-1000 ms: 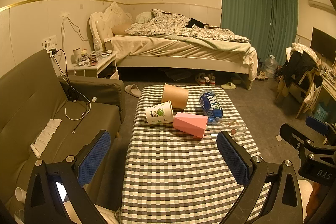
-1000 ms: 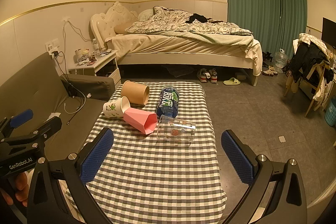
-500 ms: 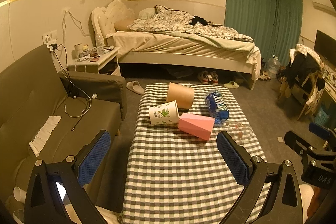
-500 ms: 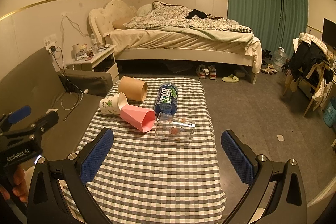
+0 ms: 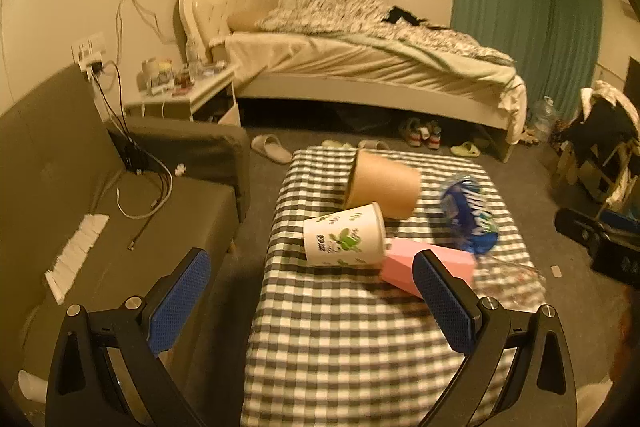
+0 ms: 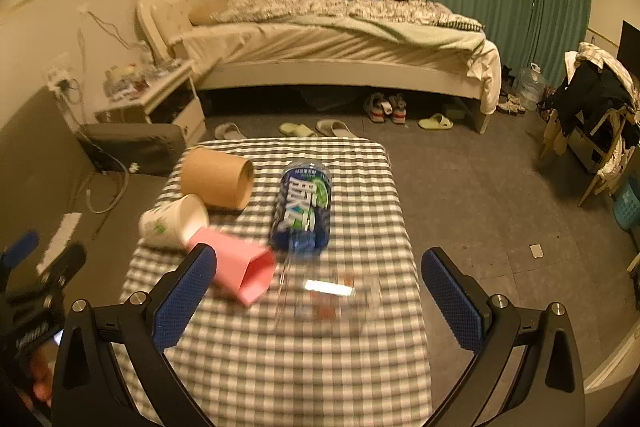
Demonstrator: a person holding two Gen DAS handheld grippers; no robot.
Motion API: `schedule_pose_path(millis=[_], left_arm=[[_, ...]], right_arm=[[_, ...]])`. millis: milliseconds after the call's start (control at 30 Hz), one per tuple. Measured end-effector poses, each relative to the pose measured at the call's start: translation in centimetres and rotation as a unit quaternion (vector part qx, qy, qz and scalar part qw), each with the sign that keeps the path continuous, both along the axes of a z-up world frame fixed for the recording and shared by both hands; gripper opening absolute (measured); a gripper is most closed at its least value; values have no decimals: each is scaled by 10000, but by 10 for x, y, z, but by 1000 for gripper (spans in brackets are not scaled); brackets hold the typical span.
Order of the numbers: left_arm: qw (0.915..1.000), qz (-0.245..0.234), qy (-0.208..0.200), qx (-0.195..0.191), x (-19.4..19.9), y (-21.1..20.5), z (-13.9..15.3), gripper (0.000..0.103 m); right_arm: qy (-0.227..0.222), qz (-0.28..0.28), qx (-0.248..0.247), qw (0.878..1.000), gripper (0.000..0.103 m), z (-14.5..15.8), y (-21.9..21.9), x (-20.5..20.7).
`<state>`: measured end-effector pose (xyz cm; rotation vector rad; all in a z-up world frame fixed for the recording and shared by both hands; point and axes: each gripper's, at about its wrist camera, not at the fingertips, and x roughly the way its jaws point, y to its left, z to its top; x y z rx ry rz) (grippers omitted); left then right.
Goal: Flip cup upside down
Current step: 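Reach the right gripper to the blue-labelled bottle lying on its side and grasp it, then lift the bottle with the right gripper and tilt it cap-up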
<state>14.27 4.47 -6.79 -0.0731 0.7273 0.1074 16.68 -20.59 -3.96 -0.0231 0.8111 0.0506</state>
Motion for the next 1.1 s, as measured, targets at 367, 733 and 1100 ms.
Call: schedule_pose_path(millis=[367, 733, 1100], left_arm=[[9987, 155, 467, 112, 65, 16, -51, 103], [9980, 73, 633, -30, 80, 14, -63, 103], [10000, -13, 56, 14, 38, 3, 7, 103]], right_arm=[[996, 21, -169, 9949, 103, -88, 28, 134], [1729, 154, -264, 9845, 70, -133, 29, 168], [977, 248, -123, 9948, 69, -34, 22, 111]])
